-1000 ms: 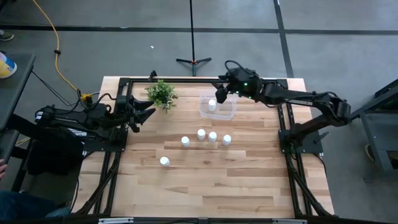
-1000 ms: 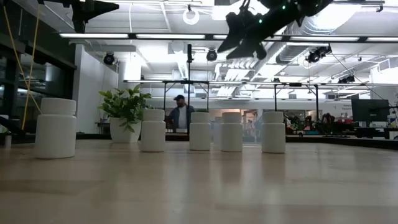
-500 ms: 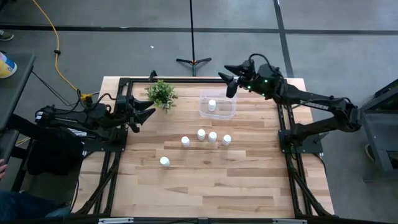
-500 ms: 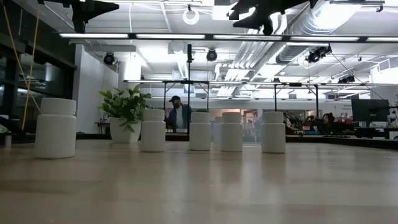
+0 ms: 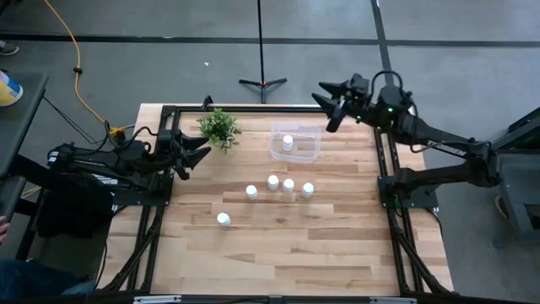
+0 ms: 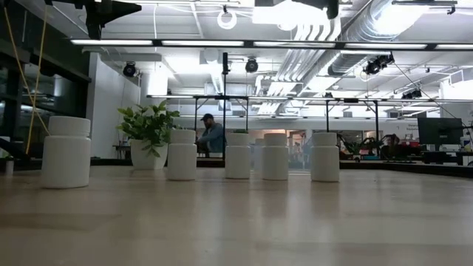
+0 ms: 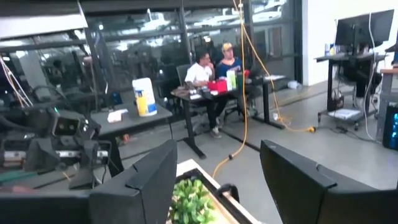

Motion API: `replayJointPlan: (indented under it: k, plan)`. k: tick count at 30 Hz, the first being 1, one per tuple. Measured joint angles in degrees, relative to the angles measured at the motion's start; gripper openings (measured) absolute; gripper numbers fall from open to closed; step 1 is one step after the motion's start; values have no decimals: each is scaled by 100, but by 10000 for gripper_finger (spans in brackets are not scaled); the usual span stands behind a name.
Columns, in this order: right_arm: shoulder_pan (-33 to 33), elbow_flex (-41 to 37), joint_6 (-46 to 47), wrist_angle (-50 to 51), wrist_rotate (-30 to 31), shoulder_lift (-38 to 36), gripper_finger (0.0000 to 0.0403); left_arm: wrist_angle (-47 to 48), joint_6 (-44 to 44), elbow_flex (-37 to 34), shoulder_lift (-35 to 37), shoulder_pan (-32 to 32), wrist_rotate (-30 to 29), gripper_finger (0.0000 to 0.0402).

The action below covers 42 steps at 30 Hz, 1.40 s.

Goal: Pick and place pill bottles into a basket
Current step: Put the white pill bottle into the transparent container

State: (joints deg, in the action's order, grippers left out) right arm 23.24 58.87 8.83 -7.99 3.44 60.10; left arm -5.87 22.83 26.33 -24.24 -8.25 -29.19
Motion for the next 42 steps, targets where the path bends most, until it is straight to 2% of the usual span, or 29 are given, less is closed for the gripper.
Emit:
replayJointPlan:
  k: [8, 15, 25, 36, 42]
  plan:
    - [-2, 0, -37, 110, -354, -429, 220, 2, 0, 0, 1, 0, 2, 260]
    - [-4, 0, -35, 619, -603, -707, 220, 2, 0, 0, 1, 0, 0, 260]
    - [-6, 0, 28, 868, -1503, -840, 220, 2, 0, 0, 1, 0, 0, 260]
    - [-4, 0, 559, 866, -2681, -846, 220, 2, 0, 0, -1, 0, 2, 260]
    - [-5, 0, 918, 891, -3046, -846, 220, 2, 0, 0, -1, 0, 2, 260]
